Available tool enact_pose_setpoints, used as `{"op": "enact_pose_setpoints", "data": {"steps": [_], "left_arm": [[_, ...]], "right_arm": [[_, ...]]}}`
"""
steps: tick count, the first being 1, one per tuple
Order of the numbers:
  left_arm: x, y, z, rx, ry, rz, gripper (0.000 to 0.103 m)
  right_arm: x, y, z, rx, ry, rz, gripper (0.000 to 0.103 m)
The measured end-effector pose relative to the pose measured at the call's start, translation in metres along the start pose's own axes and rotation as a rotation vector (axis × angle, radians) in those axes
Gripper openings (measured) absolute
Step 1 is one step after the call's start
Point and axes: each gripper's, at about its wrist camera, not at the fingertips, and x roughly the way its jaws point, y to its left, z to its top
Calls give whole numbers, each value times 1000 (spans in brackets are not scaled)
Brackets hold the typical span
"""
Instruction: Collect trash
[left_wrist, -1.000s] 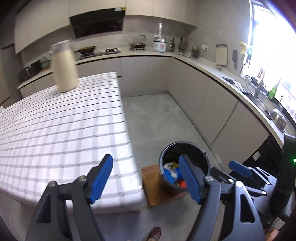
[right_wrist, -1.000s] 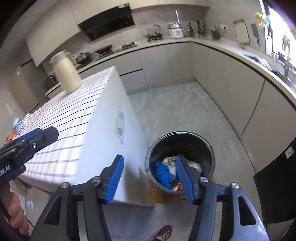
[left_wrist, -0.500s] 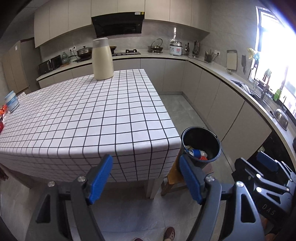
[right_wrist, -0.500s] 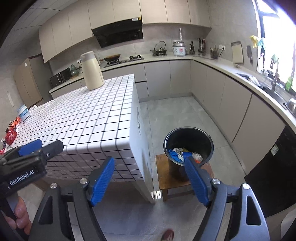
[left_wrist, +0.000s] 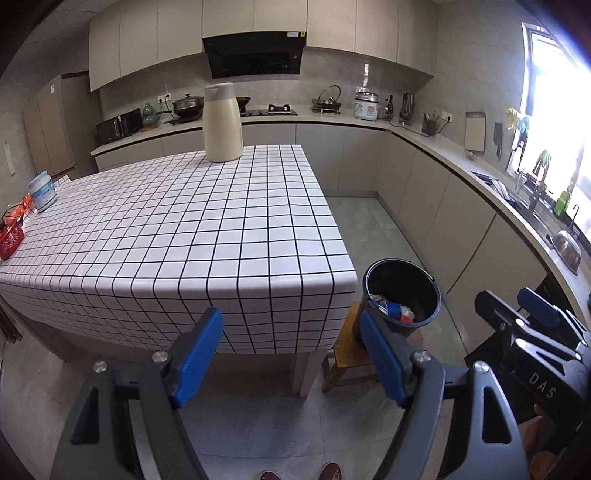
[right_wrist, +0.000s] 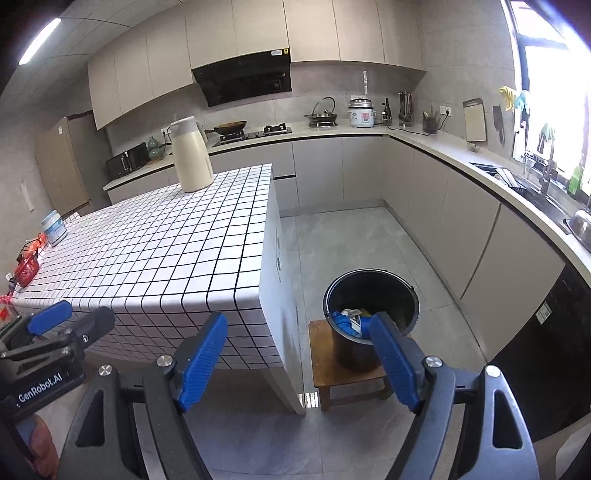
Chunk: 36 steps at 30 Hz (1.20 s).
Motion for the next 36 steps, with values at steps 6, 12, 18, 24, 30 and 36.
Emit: {"op": "enact_pose_setpoints", "data": {"steps": [6,12,18,24,30,36], "left_arm": [[-2,-7,-4,-14,3,16,79],[-3,-11,-6,-17,8,33,79],[-1,-12,-5,-20,11,43,79],[-2,-13,-4,-15,13,44,79],[-3,-13,-3,-12,11,46,79],[-4,-13,-2,-7,9,47,79]], "right_arm": [[-3,-13,3,5,-9,11,82],[1,-18,3,2,5,31,82],[5,-20,5,-1,8,44,82],[7,-20,7,-4,10,46,82],[8,-21,7,-4,13,48,82],[9,-20,8,-8,11,47,82]]}}
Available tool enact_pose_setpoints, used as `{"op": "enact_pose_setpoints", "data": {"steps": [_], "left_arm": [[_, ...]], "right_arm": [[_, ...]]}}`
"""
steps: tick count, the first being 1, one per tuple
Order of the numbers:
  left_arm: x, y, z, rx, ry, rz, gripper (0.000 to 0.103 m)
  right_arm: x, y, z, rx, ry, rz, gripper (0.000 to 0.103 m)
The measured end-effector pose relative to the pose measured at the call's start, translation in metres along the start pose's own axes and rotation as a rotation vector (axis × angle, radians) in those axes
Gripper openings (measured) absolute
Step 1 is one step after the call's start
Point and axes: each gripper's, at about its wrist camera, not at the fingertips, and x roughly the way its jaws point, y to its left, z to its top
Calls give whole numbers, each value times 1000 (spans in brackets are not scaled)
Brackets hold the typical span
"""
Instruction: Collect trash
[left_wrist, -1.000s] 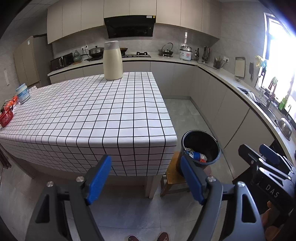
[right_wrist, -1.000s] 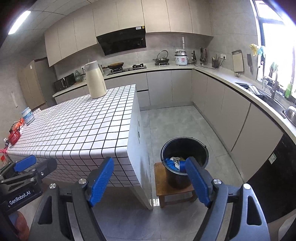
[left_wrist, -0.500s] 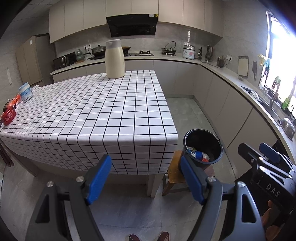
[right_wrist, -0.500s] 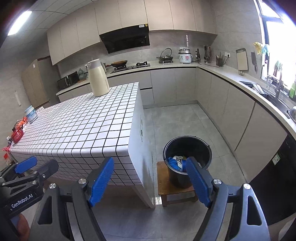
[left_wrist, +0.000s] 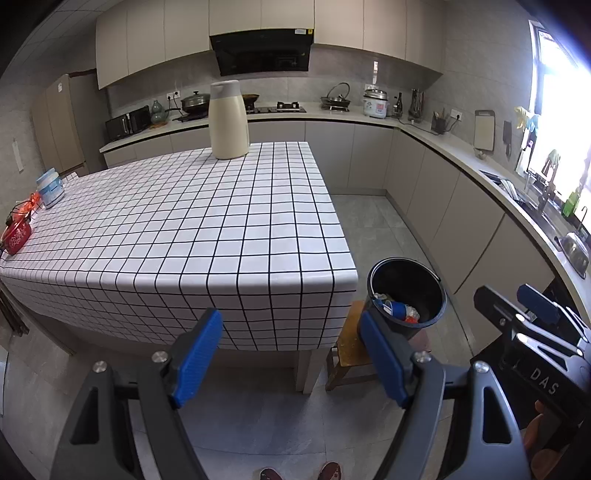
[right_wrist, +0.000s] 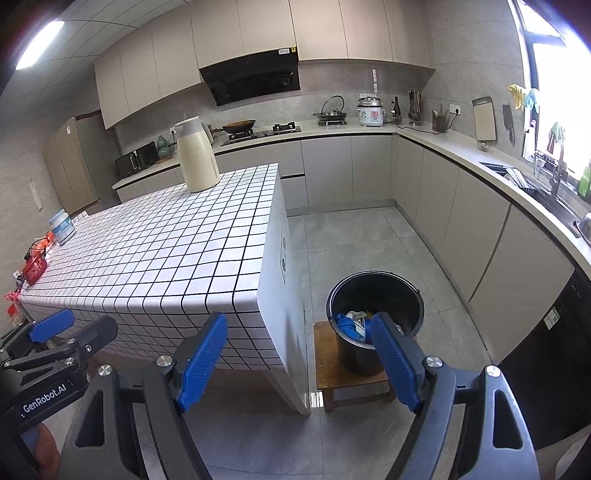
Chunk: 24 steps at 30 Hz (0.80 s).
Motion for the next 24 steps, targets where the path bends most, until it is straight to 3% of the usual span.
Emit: {"op": "enact_pose_setpoints", "data": {"steps": [15,19,24], "left_arm": [[7,-1,4,7,14,-28,79],[7,0,4,6,-20,-76,79],[6,-5,7,23,-32,-69,81]], "right_arm": [[2,6,-1,-1,3,-12,82],[3,5,-1,7,3,-17,82],[4,4,-3,10,7,-29,82]]}}
